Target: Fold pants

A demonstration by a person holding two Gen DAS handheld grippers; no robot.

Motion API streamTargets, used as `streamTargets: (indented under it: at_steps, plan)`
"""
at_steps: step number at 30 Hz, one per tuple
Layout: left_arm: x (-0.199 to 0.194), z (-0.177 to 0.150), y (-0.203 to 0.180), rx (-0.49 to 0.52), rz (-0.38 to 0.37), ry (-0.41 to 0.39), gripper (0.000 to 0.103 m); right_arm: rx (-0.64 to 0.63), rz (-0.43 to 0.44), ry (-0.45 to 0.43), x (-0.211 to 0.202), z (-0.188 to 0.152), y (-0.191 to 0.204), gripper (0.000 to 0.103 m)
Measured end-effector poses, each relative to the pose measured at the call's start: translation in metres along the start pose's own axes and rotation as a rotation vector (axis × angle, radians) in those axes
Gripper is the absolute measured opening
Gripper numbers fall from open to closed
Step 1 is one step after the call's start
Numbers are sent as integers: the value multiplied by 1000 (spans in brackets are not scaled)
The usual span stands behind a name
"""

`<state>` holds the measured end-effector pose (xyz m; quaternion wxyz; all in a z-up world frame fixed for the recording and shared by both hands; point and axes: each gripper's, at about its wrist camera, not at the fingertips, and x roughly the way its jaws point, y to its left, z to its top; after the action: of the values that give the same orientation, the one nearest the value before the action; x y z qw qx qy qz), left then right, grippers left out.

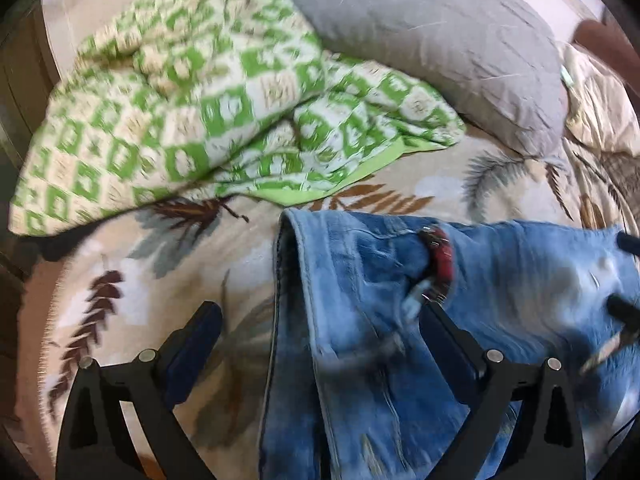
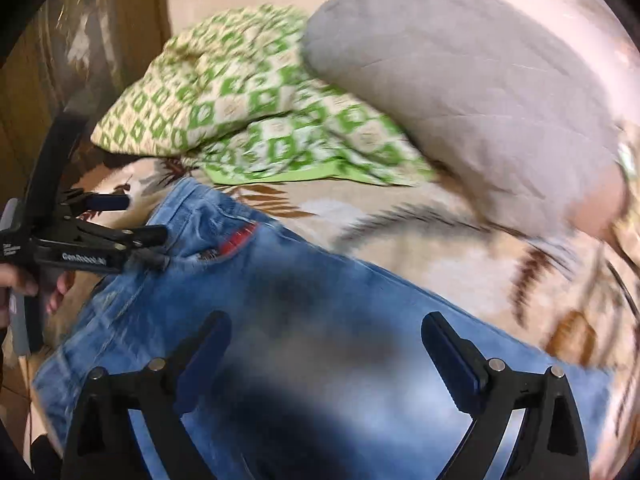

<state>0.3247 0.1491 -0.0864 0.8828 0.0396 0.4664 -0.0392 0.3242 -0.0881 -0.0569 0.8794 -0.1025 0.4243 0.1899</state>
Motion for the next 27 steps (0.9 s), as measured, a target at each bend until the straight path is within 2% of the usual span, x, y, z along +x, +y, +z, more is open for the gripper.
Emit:
streamTargets:
  at_steps: [4,8,14,20,24,27]
  plan:
    - [-33,1,-38,65,-76,-22,99,71,-60,-25,-63,-42,-51,97]
    - [-59,-5,-97,162,-169,-11,99,154,-113,-23,-112,-76,-106,97]
    - [-71,3,-181,271,-292,-19,99,250,-153,4,-161,-124,-185,97]
    - [-61,30,-238,342,-322,-30,99,373,-107,0,-167,-144,-250,97]
    - [-34,44,-264,364,-316,-26,99,467,-82,22,-144,-138,-285,97]
    - [-9,52,-286,445,-300,-20,99,510,-78,53,-118,-131,-304,97]
